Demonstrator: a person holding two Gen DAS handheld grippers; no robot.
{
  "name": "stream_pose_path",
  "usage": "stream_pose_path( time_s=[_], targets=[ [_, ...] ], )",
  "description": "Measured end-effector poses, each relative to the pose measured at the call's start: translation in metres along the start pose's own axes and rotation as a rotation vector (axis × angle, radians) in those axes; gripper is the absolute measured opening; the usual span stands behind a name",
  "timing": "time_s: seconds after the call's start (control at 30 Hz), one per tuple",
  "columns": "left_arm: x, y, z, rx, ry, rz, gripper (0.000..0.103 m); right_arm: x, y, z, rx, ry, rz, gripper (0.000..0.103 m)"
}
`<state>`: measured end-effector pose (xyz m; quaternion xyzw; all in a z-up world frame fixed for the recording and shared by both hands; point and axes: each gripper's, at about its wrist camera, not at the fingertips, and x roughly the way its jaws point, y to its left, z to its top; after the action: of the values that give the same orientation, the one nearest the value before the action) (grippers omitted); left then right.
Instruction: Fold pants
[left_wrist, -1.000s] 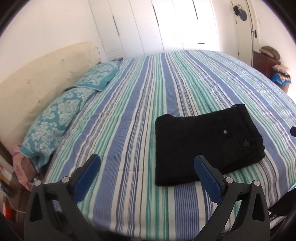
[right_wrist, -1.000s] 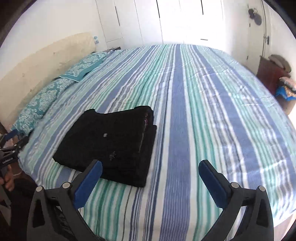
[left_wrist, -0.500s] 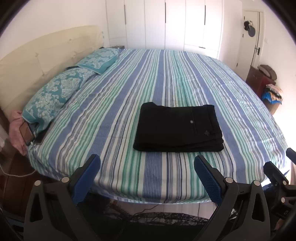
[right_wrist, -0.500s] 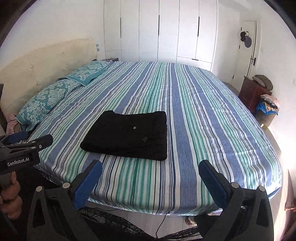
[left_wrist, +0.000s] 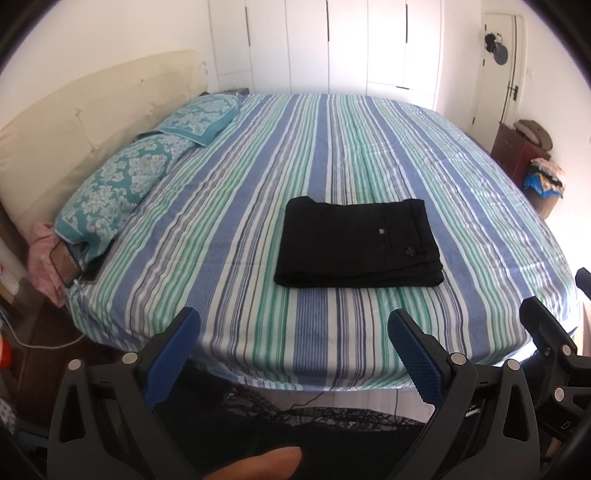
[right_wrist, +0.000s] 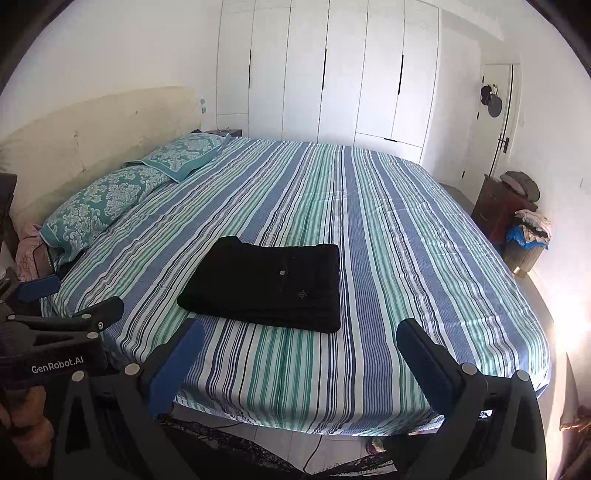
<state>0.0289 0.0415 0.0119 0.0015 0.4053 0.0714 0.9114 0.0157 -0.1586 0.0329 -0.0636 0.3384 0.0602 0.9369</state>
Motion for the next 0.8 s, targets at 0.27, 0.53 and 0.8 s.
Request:
stream_pose_path(
  time_s=[0.27,0.53,0.8],
  targets=[
    [-0.0033,-0.0022,-0.0023,0.019,0.008,-0.009,0.102,-0.0025,0.0025,0.0006,-0.002,0.02,0.002,0.103],
    [-0.0019,-0.0022,-0.0035,0.022,0.018,-0.008,0.102,-0.0037,0.0016,0.0004,0.001,0.027,-0.006,0.103],
    [0.0028,-0.0013,-0.0052,0.022,0.028,-0.005,0.102,-0.0036,0.0002,0.0024,-0.003,0.027,-0.007,0.103]
  ],
)
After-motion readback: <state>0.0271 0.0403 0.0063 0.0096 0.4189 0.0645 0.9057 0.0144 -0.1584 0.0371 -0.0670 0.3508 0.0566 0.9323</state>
